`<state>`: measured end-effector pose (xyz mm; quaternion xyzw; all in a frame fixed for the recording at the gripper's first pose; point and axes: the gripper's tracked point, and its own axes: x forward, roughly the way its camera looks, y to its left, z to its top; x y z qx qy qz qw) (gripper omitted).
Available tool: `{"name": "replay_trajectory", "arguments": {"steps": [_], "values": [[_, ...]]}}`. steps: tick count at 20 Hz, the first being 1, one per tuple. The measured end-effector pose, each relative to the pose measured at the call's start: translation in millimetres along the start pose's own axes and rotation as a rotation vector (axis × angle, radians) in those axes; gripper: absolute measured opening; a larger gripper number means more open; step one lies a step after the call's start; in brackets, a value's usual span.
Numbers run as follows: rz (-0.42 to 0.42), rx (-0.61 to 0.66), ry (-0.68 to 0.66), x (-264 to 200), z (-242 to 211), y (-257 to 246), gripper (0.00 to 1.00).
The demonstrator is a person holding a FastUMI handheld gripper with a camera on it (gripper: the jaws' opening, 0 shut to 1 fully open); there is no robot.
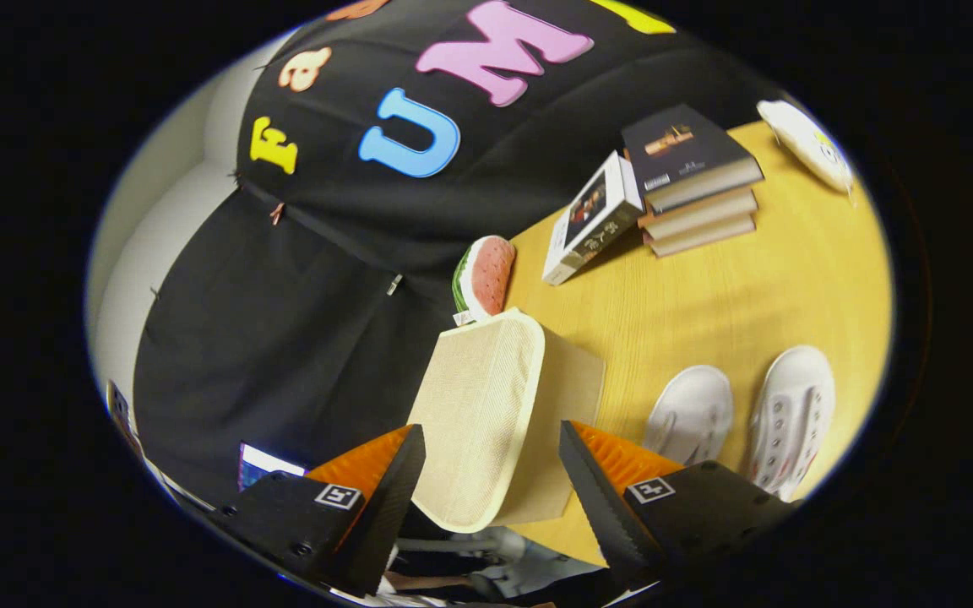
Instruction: Open the storage box then place both shoes into the box .Put the left shoe in first, then the right shoe, with the right side of both shoes facing outward in a uniform manner.
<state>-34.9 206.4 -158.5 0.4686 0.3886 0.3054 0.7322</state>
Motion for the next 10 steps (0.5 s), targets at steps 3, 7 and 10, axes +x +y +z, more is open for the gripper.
{"name": "replay_trajectory", "arguments": {"steps": [3,7,10], "values": [[0.005,0.049,0.037,13.9,-15.9,-10.4,0.98],[0.001,0.07,0.103,29.2,-33.6,-20.1,0.98],[0.029,0.135,0.127,40.7,-38.5,-21.4,0.98]]}}
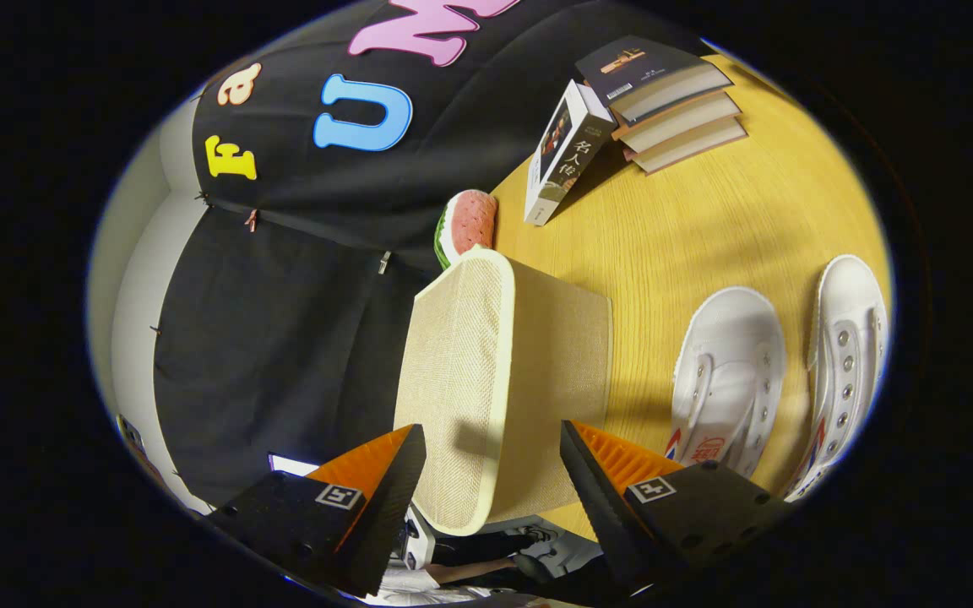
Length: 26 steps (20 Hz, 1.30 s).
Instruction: Open the storage box then place both shoes into the box .Put the left shoe in first, then the right shoe, with the right side of both shoes facing outward in a uniform manner.
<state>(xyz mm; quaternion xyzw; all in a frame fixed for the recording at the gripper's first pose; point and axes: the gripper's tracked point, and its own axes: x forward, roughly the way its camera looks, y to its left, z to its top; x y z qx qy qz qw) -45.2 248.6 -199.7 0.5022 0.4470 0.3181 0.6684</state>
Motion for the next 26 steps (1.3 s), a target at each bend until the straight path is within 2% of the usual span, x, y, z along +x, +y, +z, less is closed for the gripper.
{"name": "replay_trajectory", "arguments": {"steps": [3,4,5,7,10,12,13,15,26], "values": [[0.047,0.1,0.015,14.2,-2.7,-1.3,0.95],[0.042,0.117,0.014,19.3,-1.7,-5.6,0.91],[0.06,0.142,0.022,21.2,-4.3,-4.1,0.73],[0.119,0.209,0.031,25.4,-5.7,7.3,0.73],[0.161,0.219,0.087,30.6,-22.8,17.0,0.5],[0.151,0.194,0.078,30.5,-20.8,15.4,0.26],[0.151,0.165,0.055,32.5,-22.6,19.5,0.1],[0.161,0.12,0.024,23.9,-17.2,27.7,0.05],[0.182,-0.101,-0.045,25.7,-4.8,124.9,0.05]]}}
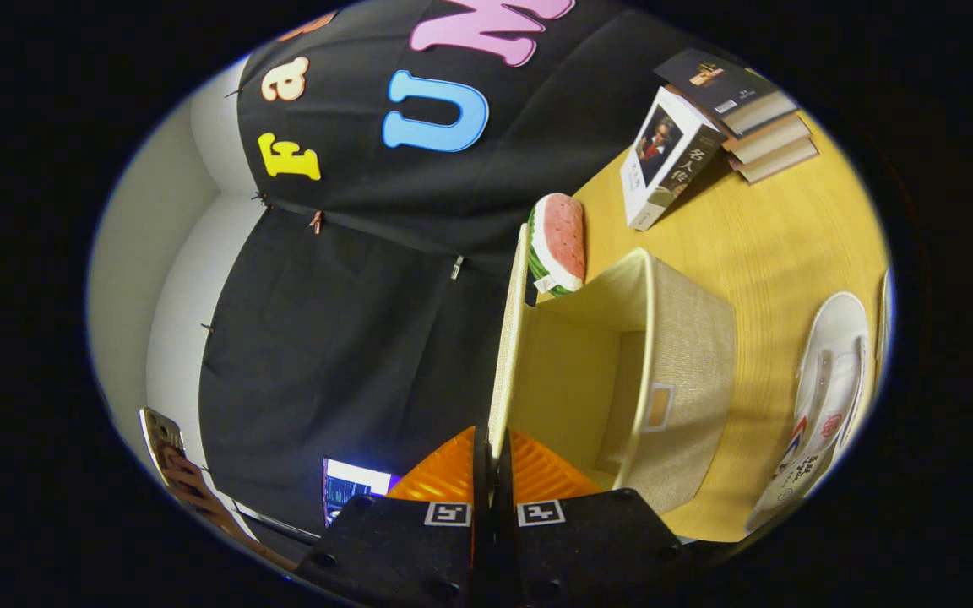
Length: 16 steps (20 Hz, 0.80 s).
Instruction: Open the storage box then place both shoes into the box .Put the left shoe in first, then the right shoe, with the right side of both shoes facing outward in a uniform manner.
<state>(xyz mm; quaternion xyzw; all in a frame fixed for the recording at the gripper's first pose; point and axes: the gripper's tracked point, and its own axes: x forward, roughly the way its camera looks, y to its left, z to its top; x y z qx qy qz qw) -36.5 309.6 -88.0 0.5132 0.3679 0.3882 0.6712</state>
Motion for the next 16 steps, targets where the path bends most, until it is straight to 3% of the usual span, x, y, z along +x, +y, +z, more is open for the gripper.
{"name": "replay_trajectory", "arguments": {"steps": [16], "values": [[0.047,-0.141,0.037,91.0,-12.0,98.7,0.05]]}}
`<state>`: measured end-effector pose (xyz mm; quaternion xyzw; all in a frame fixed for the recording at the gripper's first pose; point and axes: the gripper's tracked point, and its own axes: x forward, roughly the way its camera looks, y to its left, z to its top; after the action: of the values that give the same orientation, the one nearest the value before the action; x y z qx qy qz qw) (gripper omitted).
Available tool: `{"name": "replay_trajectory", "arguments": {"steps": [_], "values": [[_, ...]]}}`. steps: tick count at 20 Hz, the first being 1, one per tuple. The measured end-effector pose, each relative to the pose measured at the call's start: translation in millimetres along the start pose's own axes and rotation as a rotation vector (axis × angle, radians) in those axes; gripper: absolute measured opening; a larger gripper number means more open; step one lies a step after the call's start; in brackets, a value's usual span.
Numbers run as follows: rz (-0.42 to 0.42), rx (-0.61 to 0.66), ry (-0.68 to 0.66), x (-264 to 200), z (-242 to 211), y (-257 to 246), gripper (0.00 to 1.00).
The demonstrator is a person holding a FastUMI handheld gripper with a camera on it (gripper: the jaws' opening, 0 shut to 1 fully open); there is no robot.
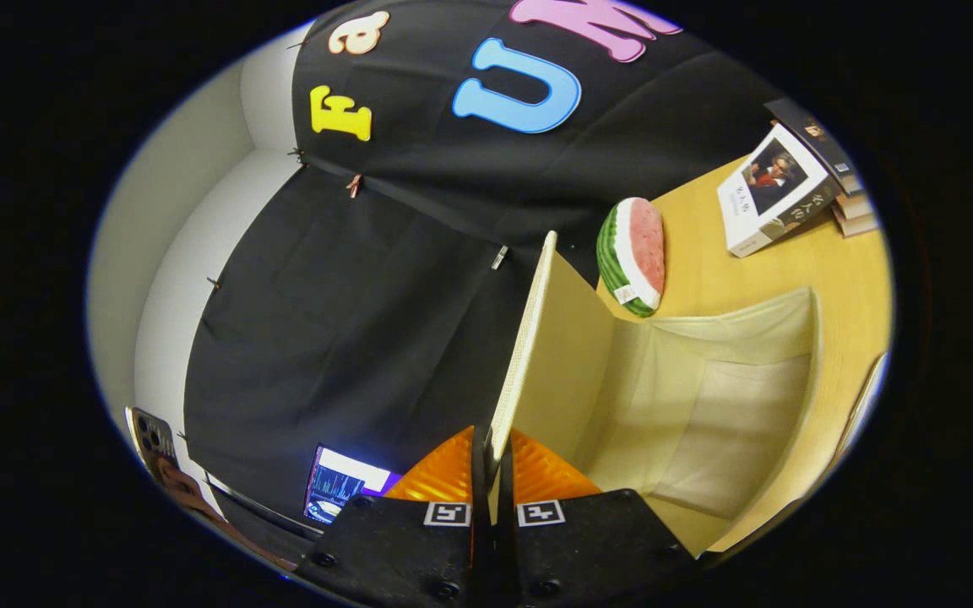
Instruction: Open the storage box then place both shoes into the box .Put the left shoe in first, then the right shoe, with the right side of both shoes facing outward in a uniform manner.
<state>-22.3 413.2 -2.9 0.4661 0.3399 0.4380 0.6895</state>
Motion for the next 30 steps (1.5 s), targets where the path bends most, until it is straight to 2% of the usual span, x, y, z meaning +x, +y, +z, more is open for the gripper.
{"name": "replay_trajectory", "arguments": {"steps": [4,9,10,12,14,15,19,22,26,30], "values": [[-0.003,0.009,0.017,34.5,-4.1,14.6,0.07],[0.007,-0.054,0.081,72.7,-23.5,30.2,0.16],[0.009,-0.065,0.093,77.9,-28.9,31.9,0.25],[0.013,-0.086,0.107,82.3,-39.1,36.0,0.67],[0.003,-0.115,0.107,83.2,-45.3,34.8,0.85],[-0.011,-0.125,0.102,77.7,-42.7,32.2,0.97],[-0.124,-0.182,0.011,50.1,-15.6,7.0,0.97],[-0.259,-0.279,-0.094,9.4,12.7,-24.1,0.97],[-0.473,-0.371,-0.222,-74.0,42.5,-65.7,0.98],[-0.667,-0.426,-0.267,-156.8,50.9,-112.3,0.96]]}}
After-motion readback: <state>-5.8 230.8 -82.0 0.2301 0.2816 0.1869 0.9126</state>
